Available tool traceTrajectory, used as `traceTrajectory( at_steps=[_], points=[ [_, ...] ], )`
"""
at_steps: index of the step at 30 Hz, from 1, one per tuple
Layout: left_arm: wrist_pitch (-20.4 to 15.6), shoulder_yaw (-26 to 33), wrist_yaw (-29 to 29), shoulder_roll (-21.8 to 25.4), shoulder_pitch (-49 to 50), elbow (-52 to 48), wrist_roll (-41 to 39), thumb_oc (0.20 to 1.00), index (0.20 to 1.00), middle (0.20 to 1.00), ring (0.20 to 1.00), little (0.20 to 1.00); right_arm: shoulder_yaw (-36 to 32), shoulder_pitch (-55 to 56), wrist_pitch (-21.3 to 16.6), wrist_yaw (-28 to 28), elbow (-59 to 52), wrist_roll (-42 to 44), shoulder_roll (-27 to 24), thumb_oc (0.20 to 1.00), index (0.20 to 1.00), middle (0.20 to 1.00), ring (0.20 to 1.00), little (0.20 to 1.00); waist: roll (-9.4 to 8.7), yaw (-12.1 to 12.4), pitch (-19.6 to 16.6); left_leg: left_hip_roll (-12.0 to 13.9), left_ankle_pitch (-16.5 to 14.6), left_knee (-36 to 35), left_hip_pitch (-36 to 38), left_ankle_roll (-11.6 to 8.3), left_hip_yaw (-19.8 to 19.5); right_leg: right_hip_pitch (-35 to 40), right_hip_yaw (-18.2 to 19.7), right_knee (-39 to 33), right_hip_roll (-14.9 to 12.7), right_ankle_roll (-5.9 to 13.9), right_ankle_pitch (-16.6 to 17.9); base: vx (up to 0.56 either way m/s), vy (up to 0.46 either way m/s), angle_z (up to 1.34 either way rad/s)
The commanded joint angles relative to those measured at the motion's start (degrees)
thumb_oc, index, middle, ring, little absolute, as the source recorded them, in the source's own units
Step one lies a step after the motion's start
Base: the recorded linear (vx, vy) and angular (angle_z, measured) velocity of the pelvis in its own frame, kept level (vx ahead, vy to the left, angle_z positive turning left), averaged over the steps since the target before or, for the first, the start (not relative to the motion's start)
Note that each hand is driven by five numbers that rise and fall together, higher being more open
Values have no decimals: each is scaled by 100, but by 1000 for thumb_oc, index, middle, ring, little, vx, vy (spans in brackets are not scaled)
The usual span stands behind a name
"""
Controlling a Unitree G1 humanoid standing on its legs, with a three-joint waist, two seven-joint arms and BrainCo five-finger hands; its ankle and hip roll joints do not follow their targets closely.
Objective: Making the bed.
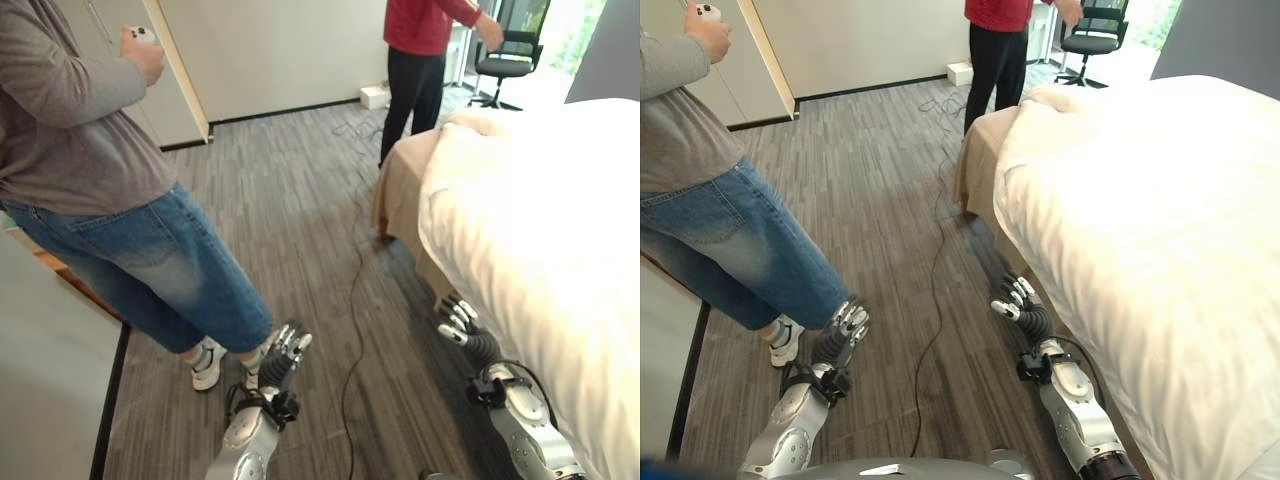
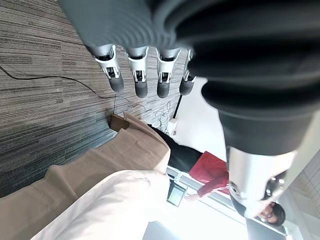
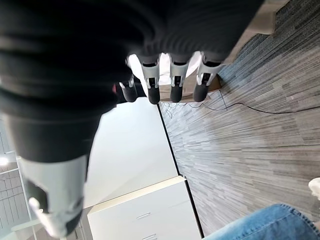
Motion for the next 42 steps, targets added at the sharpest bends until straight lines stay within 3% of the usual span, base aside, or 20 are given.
traceTrajectory(
  at_steps=[1,12,13,15,19,25,33,36,38,39,40,42],
  points=[
    [-316,201,-26,138,-221,-307,42,1000,1000,1000,1000,1000,46,-315,-224,92,-63,72,69,1000,1000,1000,1000,1000,-269,45,12,-29,-293,25,81,75,-228,48,149,-119,-46,203,164,0,0,0],
    [-333,181,-38,107,-207,-294,0,1000,1000,1000,1000,1000,-3,-282,-309,201,-138,381,156,1000,1000,1000,1000,1000,-264,2,-17,-13,-324,25,141,63,-183,99,222,-149,-20,209,149,11,-2,-4],
    [-453,579,332,290,-263,-663,539,1000,1000,1000,1000,1000,-264,-386,-176,47,-196,177,-111,1000,1000,1000,1000,1000,-99,285,190,-56,60,344,-576,-147,-20,402,-756,-507,-140,115,56,34,35,-2],
    [-464,612,330,260,-239,-692,525,1000,1000,1000,1000,1000,-262,-336,-171,20,-203,-24,-126,1000,1000,1000,1000,1000,-135,301,163,-53,56,275,-528,-130,53,391,-740,-525,-143,140,87,34,34,6],
    [-468,539,348,254,-268,-664,535,1000,1000,1000,1000,1000,-157,-377,-206,109,-46,390,32,1000,1000,1000,1000,1000,-250,319,193,-22,79,121,-445,-111,223,324,-675,-596,-105,194,207,14,25,-1],
    [-459,558,333,249,-215,-579,553,1000,1000,1000,1000,1000,67,-392,-105,260,-190,-113,-183,1000,1000,1000,1000,1000,-397,374,220,5,67,29,-404,-88,414,248,-668,-700,-66,272,322,17,12,-14],
    [-542,602,386,268,-317,-621,590,1000,1000,1000,1000,1000,234,-579,-107,246,-30,-202,-118,1000,1000,1000,1000,1000,-454,459,250,-141,-78,93,-378,41,304,276,-658,-573,-225,390,332,42,75,-4],
    [-576,604,413,301,-499,-602,587,1000,1000,1000,1000,1000,232,-685,-132,230,-56,-193,-85,1000,1000,1000,1000,1000,-416,467,282,-244,-232,387,-436,154,103,168,-442,-35,-371,414,219,34,122,7],
    [-655,587,562,234,-657,-586,435,1000,1000,1000,1000,1000,267,-715,-156,189,-114,-155,-16,1000,1000,1000,1000,1000,-393,435,317,-364,-322,472,-408,273,-68,-99,-280,711,-532,436,374,48,147,21],
    [-655,587,562,235,-657,-586,435,1000,1000,1000,1000,1000,267,-715,-156,189,-113,-155,-16,1000,1000,1000,1000,1000,-394,434,315,-365,-322,473,-411,274,-68,-104,-279,715,-534,436,372,55,201,44],
    [-665,527,662,213,-852,-502,397,1000,1000,1000,1000,1000,392,-793,-182,138,-137,-139,75,1000,1000,1000,1000,1000,-345,373,444,-477,-381,498,-289,426,-164,-458,-193,1645,-795,434,929,50,181,31],
    [-658,481,747,293,-1027,-517,510,1000,1000,1000,1000,1000,508,-814,-197,163,-192,-36,132,1000,1000,1000,1000,1000,-239,263,537,-470,-411,475,-170,484,-297,-766,70,2259,-711,323,1095,81,165,30]
  ],
)
